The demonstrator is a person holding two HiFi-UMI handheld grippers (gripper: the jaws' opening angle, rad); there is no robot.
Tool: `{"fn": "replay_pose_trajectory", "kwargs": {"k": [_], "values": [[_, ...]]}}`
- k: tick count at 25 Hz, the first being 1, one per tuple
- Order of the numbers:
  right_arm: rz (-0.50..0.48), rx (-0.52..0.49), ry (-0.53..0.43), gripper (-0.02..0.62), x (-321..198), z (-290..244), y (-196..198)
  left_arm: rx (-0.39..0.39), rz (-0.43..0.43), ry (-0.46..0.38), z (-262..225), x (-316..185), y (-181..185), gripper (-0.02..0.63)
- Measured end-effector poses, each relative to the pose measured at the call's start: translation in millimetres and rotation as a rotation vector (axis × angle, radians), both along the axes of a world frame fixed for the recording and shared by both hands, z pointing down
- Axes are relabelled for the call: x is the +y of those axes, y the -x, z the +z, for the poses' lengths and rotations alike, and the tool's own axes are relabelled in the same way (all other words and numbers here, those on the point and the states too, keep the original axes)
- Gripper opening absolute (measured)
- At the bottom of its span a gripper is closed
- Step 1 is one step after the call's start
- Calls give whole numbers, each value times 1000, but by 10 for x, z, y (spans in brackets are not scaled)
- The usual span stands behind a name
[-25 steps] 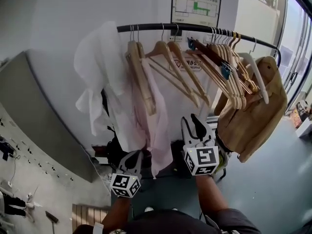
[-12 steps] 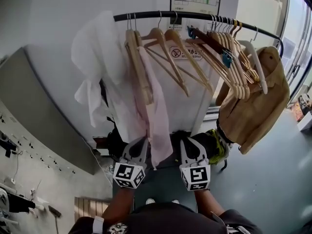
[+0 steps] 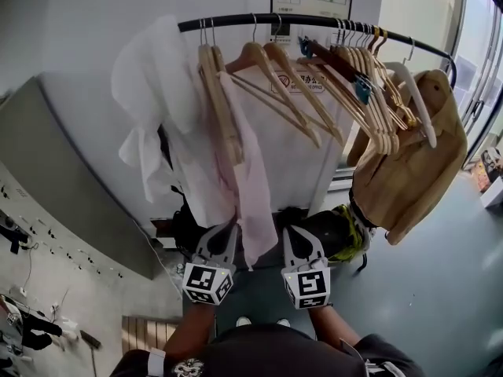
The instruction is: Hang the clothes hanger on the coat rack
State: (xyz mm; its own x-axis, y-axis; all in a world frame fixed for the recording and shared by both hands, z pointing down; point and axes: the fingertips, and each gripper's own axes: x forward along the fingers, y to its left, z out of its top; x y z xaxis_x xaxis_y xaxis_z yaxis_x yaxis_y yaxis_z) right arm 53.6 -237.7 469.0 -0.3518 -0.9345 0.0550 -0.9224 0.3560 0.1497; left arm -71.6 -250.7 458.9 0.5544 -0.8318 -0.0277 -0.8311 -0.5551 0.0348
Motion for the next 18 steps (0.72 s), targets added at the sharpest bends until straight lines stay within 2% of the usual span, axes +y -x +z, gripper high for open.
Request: {"fn": "replay_pose_trajectory", "kwargs": {"k": [18], "values": [[7,-2,1,15,-11,-18,-57,-13,8,2,34,72,-97,9]]}}
